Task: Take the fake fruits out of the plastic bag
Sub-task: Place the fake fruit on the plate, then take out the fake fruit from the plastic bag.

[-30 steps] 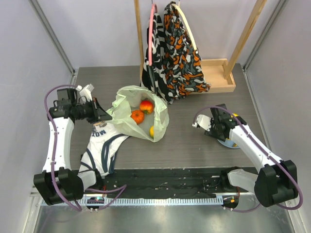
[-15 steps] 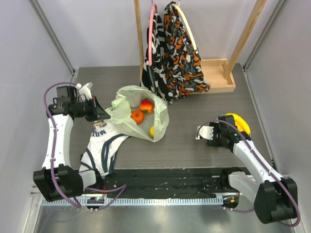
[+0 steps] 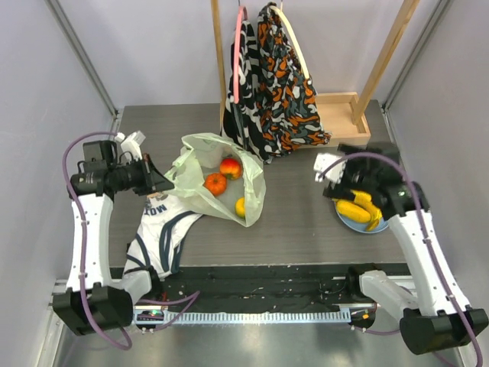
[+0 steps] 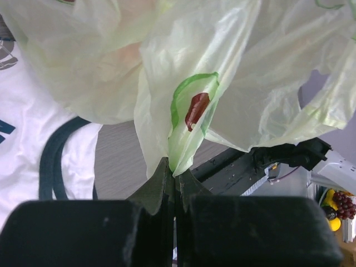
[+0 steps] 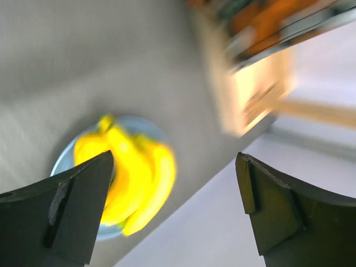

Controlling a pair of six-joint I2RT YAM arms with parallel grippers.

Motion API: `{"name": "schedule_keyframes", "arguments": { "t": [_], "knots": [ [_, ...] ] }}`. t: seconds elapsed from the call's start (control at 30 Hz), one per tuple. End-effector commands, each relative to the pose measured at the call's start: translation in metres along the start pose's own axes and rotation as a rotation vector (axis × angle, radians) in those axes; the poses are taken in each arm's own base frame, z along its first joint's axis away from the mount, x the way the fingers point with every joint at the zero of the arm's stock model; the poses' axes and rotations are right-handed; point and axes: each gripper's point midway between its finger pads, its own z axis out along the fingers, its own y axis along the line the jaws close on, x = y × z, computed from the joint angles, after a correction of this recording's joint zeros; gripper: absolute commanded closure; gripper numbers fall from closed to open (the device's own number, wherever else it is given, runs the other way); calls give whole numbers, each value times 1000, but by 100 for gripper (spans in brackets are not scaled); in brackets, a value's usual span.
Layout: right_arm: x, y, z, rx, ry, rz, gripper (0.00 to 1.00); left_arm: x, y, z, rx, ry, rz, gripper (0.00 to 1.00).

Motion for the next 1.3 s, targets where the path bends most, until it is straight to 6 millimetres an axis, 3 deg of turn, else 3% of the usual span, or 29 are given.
{"name": "schedule_keyframes", "arguments": {
  "t": [0.0, 0.03, 0.07, 0.1, 0.13, 0.17, 0.2, 0.23, 0.27, 0.33, 0.37, 0.4, 0.5, 0.57, 0.6, 0.67, 0.7, 0.77, 0.8, 0.83, 1.0, 1.13, 1.17, 1.2, 1.27],
  "knots": [
    [-116, -48, -49, -45, -400, 156, 0, 13, -28, -16, 64, -37, -4, 100],
    [-140, -52, -51, -65, -447, 169, 0, 17, -29, -17, 67, -34, -10, 100],
    [-165, -78, -65, 4, -478, 182, 0, 19, -31, -20, 66, -42, -17, 100],
    [-185, -78, -61, -21, -487, 204, 1, 21, -33, -23, 63, -54, -14, 100],
    [-224, -59, -46, -124, -520, 148, 3, 25, -33, -25, 57, -54, -33, 100],
    [-250, -67, -59, -128, -562, 125, 8, 28, -35, -27, 58, -55, -39, 100],
    [-272, -59, -60, -183, -603, 118, 9, 31, -37, -30, 60, -56, -36, 100],
    [-299, -40, -44, -271, -615, 100, 11, 37, -38, -31, 60, -41, -51, 100],
    [-324, -44, -54, -273, -675, 90, 14, 40, -40, -32, 68, -32, -55, 100],
    [-351, -25, -43, -345, -706, 98, 20, 48, -43, -35, 68, -16, -69, 100],
    [-369, -6, -30, -391, -720, 78, 23, 51, -45, -37, 73, -12, -72, 100],
    [-374, 5, -21, -419, -720, 67, 31, 52, -46, -38, 74, -8, -74, 100],
    [-376, 52, 18, -506, -669, 45, 37, 57, -50, -42, 69, -1, -78, 100],
    [-356, 78, 63, -485, -527, 102, 42, 60, -51, -46, 61, 2, -52, 100],
    [-346, 86, 77, -485, -475, 128, 44, 63, -50, -48, 48, 10, -53, 100],
    [-321, 122, 99, -548, -356, 124, 52, 66, -50, -50, 41, 14, -36, 100],
    [-315, 134, 100, -573, -328, 111, 55, 69, -50, -51, 36, 20, -39, 100],
    [-309, 173, 77, -752, -341, 48, 56, 74, -50, -52, 33, 28, -39, 100],
    [-313, 186, 52, -818, -380, 13, 56, 79, -49, -51, 33, 42, -50, 100],
    [-310, 192, 49, -818, -381, 9, 56, 82, -47, -50, 31, 48, -55, 100],
    [-314, 173, 63, -758, -382, 12, 58, 89, -41, -44, 29, 71, -98, 100],
    [-329, 156, 106, -635, -330, 132, 58, 91, -32, -41, -14, 91, -123, 100],
    [-331, 151, 118, -586, -313, 161, 54, 91, -31, -41, -19, 92, -124, 100],
    [-335, 133, 131, -481, -295, 194, 52, 93, -29, -41, -23, 94, -126, 100],
    [-331, 128, 158, -405, -231, 222, 49, 94, -28, -39, -22, 90, -123, 100]
  ]
}}
